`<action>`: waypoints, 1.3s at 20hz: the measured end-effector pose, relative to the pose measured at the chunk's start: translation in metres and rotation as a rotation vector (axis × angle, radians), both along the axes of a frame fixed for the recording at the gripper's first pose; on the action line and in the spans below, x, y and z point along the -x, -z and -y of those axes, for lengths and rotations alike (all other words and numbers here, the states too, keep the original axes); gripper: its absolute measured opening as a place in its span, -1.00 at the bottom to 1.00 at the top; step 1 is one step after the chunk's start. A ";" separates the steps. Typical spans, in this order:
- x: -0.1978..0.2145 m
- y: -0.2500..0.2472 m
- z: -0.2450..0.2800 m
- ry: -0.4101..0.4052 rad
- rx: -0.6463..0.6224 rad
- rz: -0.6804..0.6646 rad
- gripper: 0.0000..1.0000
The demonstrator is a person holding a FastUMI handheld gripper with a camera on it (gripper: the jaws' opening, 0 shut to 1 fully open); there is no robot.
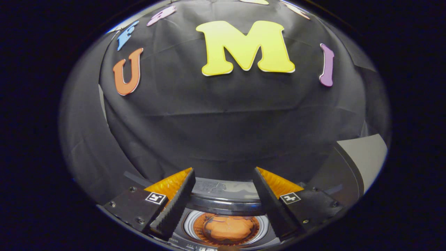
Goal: Put the clothes into the washing machine and then close the washing machine lid.
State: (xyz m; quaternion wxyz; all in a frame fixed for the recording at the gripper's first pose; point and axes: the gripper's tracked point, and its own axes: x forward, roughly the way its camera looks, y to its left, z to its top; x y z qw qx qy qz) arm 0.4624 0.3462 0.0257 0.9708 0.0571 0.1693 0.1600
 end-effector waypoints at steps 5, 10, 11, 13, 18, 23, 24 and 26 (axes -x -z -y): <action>0.020 0.012 0.000 0.000 -0.006 0.017 1.00; 0.042 0.043 0.003 -0.006 0.024 -0.035 1.00; 0.050 0.055 0.006 -0.004 0.033 -0.061 1.00; 0.065 0.090 0.008 -0.006 0.053 -0.110 1.00; 0.089 0.147 0.013 -0.030 0.146 -0.183 1.00; 0.094 0.150 0.013 -0.038 0.159 -0.186 1.00; 0.095 0.148 0.014 -0.037 0.157 -0.182 1.00; 0.098 0.144 0.016 -0.033 0.153 -0.172 1.00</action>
